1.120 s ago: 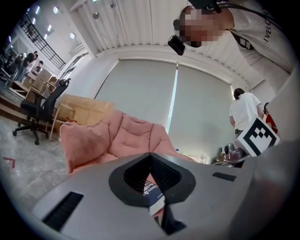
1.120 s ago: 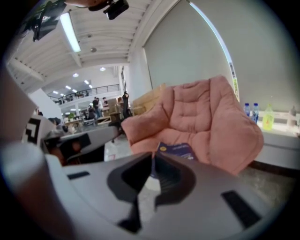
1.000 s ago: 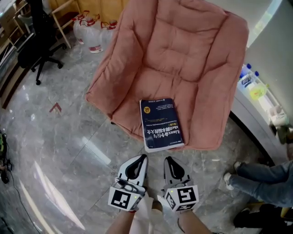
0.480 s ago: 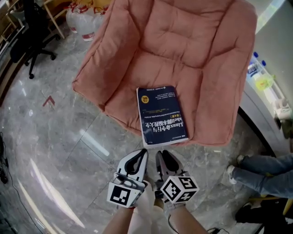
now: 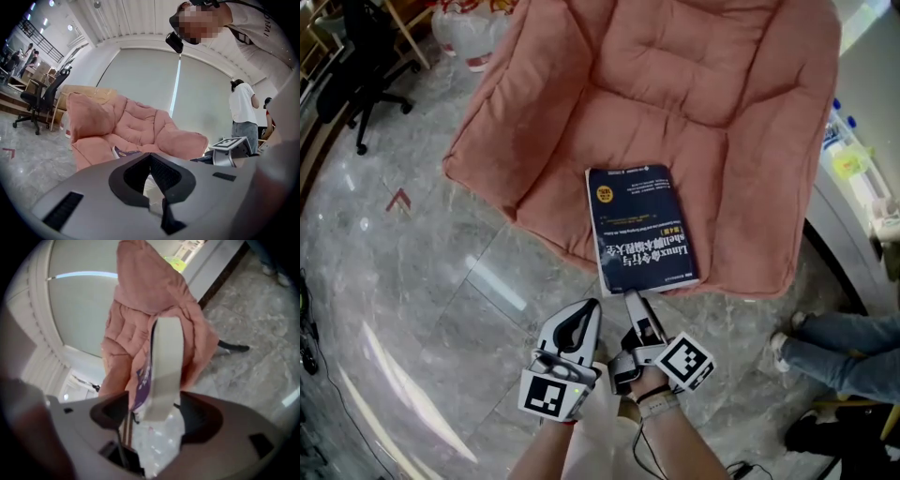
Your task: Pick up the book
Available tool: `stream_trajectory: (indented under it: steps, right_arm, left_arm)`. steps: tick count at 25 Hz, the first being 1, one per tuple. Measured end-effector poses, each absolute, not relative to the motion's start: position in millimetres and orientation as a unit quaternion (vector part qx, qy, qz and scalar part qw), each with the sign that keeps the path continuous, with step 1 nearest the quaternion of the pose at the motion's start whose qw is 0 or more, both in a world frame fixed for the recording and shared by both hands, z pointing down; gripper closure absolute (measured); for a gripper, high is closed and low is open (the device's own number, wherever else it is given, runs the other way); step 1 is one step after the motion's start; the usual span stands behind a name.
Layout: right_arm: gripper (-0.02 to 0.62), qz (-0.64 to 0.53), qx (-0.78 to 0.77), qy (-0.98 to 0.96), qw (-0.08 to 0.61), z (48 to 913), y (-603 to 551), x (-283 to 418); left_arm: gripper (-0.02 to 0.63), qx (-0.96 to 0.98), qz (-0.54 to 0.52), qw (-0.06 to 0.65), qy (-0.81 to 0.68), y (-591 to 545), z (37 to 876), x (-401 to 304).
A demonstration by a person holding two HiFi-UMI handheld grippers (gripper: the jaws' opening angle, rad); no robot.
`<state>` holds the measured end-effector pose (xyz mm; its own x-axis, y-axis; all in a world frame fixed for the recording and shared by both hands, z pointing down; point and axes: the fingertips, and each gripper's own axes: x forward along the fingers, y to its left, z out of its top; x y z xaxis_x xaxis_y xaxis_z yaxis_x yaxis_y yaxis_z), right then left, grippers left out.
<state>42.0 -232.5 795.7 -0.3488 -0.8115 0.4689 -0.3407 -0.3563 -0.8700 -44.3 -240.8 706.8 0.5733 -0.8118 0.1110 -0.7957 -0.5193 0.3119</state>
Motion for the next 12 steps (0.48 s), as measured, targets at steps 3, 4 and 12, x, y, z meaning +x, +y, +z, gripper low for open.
stream_trajectory:
  steps: [3,4,12]
  right_arm:
    - [0.256,-0.635,-0.537,0.515,0.209,803.1,-239.4,42.3]
    - [0.255,-0.639,-0.534,0.509,0.219,805.9,-241.9,41.7]
    - [0.256,-0.664,-0.504,0.479,0.276,823.8,-260.3,34.0]
  left_arm:
    - [0.595,0.870,-0.024,0.166,-0.463,-245.2,709.5,-46.5]
    - [0.595,0.871,-0.023,0.165,-0.463,-246.5,710.9,-46.5]
    - [0.595,0.872,-0.022,0.167,-0.460,-256.3,715.4,-41.9]
